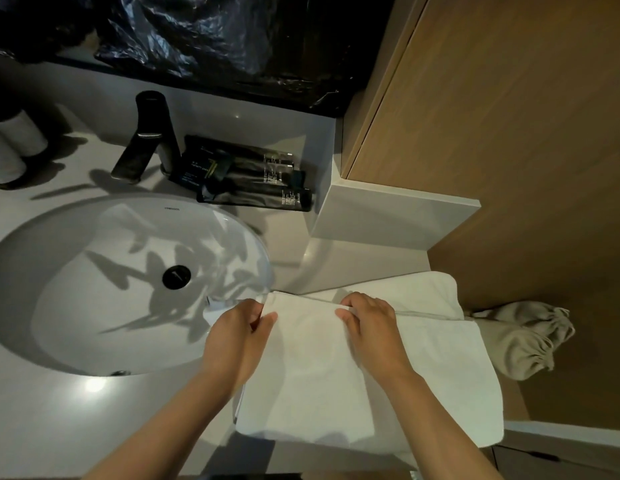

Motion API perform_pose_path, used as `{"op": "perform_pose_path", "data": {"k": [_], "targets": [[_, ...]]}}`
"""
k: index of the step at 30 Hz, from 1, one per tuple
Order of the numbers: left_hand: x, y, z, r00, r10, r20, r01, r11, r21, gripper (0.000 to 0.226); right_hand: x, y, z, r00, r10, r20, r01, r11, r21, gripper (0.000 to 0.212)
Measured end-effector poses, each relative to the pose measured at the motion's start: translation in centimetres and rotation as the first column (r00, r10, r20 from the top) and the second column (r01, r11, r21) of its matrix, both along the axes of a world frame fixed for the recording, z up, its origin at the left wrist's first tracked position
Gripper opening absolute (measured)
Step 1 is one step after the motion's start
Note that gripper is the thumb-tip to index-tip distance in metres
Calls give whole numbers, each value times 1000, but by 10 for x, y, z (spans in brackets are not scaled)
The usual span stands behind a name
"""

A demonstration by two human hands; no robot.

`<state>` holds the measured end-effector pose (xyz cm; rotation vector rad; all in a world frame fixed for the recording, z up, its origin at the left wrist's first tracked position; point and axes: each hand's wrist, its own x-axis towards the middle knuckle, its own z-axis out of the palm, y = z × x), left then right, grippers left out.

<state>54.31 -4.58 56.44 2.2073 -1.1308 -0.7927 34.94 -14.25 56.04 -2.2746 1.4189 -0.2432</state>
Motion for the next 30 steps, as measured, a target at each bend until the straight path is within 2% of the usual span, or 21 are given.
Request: {"op": "perform_pose_path", "data": {"k": [2, 6, 9, 13, 17, 22, 25, 27, 30], "targets": [[0, -4, -2, 999, -5, 40, 4, 1000, 25, 46, 3, -1, -5, 999, 23, -28, -23, 1000, 12, 14], [-1, -8, -6, 991, -37, 127, 33, 999, 35, 32, 2, 0, -9, 999, -20, 50, 25, 996, -86, 15], [-3, -8, -6, 988, -42, 151, 36, 998, 42, 25, 1, 0, -16, 1000, -28, -3, 28, 995, -97, 14], [-1, -8, -8, 986, -58, 155, 54, 998, 30, 31, 2, -4, -21, 999, -20, -42, 15, 994, -106, 14], [-1, -9, -7, 985, -17, 174, 13, 1000, 24, 30, -20, -7, -21, 997, -15, -82, -4, 973, -231, 8], [-3, -10, -5, 956, -43, 289, 24, 997, 71, 27, -59, -13, -22, 986, -60, -153, 19, 966, -257, 12], [-5, -10, 0, 935, -76, 347, 37, 992, 117, 27, -64, -14, -19, 985, -115, -130, 80, 967, -243, 17], [-6, -11, 5, 916, -86, 391, 63, 995, 72, 20, -62, -9, -15, 983, -148, -106, 123, 970, -211, 29], [-10, -10, 7, 880, -140, 454, 231, 961, -152, 27, -52, 10, -8, 988, -136, -73, 123, 978, -167, 42]]}}
